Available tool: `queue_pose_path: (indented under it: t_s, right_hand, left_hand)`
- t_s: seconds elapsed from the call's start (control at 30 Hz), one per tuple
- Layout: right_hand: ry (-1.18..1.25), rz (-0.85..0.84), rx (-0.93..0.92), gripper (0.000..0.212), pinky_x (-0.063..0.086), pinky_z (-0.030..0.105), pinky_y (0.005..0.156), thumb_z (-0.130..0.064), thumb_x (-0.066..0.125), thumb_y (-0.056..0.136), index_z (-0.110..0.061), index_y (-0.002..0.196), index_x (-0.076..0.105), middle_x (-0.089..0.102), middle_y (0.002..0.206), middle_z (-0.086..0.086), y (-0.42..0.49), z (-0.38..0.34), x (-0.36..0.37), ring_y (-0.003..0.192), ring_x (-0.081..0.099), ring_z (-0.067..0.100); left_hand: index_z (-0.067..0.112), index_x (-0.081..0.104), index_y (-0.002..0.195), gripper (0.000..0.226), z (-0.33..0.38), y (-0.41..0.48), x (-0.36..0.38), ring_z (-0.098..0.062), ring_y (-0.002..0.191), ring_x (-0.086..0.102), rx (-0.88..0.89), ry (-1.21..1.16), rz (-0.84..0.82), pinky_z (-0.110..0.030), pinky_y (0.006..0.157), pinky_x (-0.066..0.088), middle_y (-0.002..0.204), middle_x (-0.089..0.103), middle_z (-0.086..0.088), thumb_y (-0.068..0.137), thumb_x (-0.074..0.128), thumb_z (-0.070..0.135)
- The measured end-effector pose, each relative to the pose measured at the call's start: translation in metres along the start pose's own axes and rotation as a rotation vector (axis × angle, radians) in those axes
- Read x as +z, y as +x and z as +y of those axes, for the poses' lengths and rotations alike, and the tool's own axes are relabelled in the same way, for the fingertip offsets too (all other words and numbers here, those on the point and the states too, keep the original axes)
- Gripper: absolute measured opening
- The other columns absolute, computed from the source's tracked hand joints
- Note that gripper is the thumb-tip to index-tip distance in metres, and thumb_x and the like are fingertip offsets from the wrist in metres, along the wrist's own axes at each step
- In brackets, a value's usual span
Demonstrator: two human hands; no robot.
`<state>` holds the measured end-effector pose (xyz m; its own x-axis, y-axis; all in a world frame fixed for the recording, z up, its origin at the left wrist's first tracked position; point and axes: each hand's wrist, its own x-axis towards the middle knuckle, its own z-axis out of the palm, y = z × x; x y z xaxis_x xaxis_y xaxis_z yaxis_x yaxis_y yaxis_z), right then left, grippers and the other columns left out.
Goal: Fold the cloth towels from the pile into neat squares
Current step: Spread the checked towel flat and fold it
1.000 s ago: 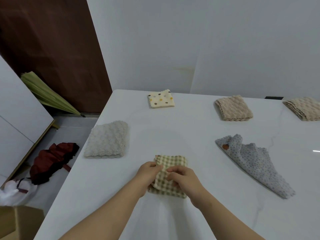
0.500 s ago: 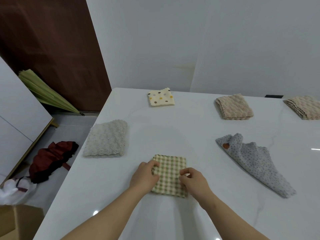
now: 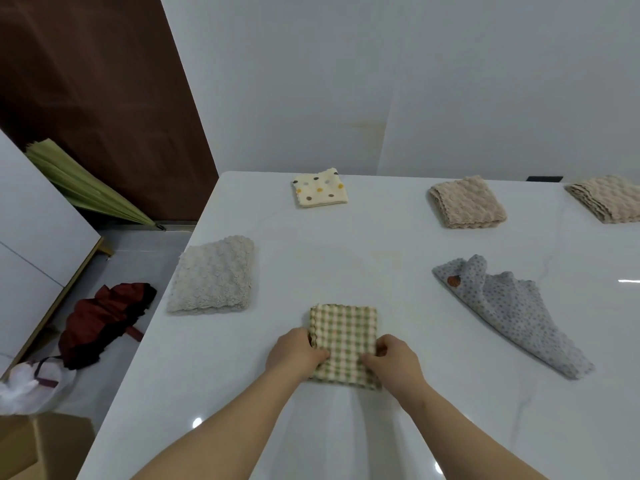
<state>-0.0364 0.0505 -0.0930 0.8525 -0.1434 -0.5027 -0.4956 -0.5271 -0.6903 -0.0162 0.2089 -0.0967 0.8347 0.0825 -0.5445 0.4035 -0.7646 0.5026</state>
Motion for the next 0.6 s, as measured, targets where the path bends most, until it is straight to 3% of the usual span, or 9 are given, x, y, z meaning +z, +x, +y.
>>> queue_pose_path:
  t_s: [0.1, 0.2, 0.37, 0.5, 0.6]
  right_hand:
    - [0.134, 0.041, 0.028, 0.02, 0.031, 0.019, 0.048, -0.009, 0.056, 0.083, -0.011, 0.07, 0.04, 0.043, 0.063, -0.002, -0.004, 0.001, 0.002, 0.055, 0.039, 0.011]
    - [0.276, 0.066, 0.061, 0.016, 0.034, 0.021, 0.052, -0.009, 0.055, 0.084, -0.011, 0.074, 0.043, 0.047, 0.07, 0.001, -0.008, 0.003, 0.002, 0.061, 0.043, 0.014]
    - [0.435, 0.092, 0.062, 0.006, 0.036, 0.02, 0.051, -0.012, 0.053, 0.089, -0.011, 0.084, 0.049, 0.054, 0.078, 0.004, -0.018, 0.017, -0.013, 0.059, 0.046, 0.013]
    - [0.468, 0.126, 0.059, 0.004, 0.037, 0.021, 0.052, -0.013, 0.054, 0.09, -0.009, 0.09, 0.054, 0.058, 0.079, 0.005, -0.034, 0.043, -0.035, 0.056, 0.047, 0.013]
    - [0.469, 0.154, 0.054, 0.007, 0.038, 0.021, 0.051, -0.016, 0.054, 0.09, -0.01, 0.093, 0.057, 0.06, 0.078, 0.005, -0.046, 0.067, -0.06, 0.057, 0.049, 0.014]
  left_hand:
    - [0.016, 0.057, 0.093, 0.016, -0.001, 0.0, 0.0, -0.017, 0.085, 0.055, 0.032, -0.08, -0.003, -0.027, 0.072, 0.042, 0.088, 0.058, 0.002, 0.083, 0.06, 0.029]
    - [0.018, 0.058, 0.1, 0.018, -0.001, -0.003, 0.001, -0.017, 0.091, 0.059, 0.057, -0.225, -0.018, -0.029, 0.077, 0.047, 0.093, 0.06, 0.004, 0.085, 0.059, 0.027]
    - [0.017, 0.054, 0.102, 0.011, 0.01, -0.009, 0.009, -0.017, 0.09, 0.059, 0.11, -0.435, -0.085, -0.024, 0.067, 0.047, 0.1, 0.061, -0.001, 0.092, 0.054, 0.021]
    - [0.015, 0.055, 0.109, 0.018, 0.03, -0.024, 0.028, -0.024, 0.101, 0.062, 0.127, -0.456, -0.144, -0.034, 0.081, 0.051, 0.111, 0.063, -0.007, 0.092, 0.053, 0.019]
    - [0.017, 0.055, 0.108, 0.015, 0.05, -0.038, 0.053, -0.022, 0.096, 0.061, 0.157, -0.47, -0.173, -0.027, 0.072, 0.05, 0.109, 0.062, -0.006, 0.093, 0.052, 0.02]
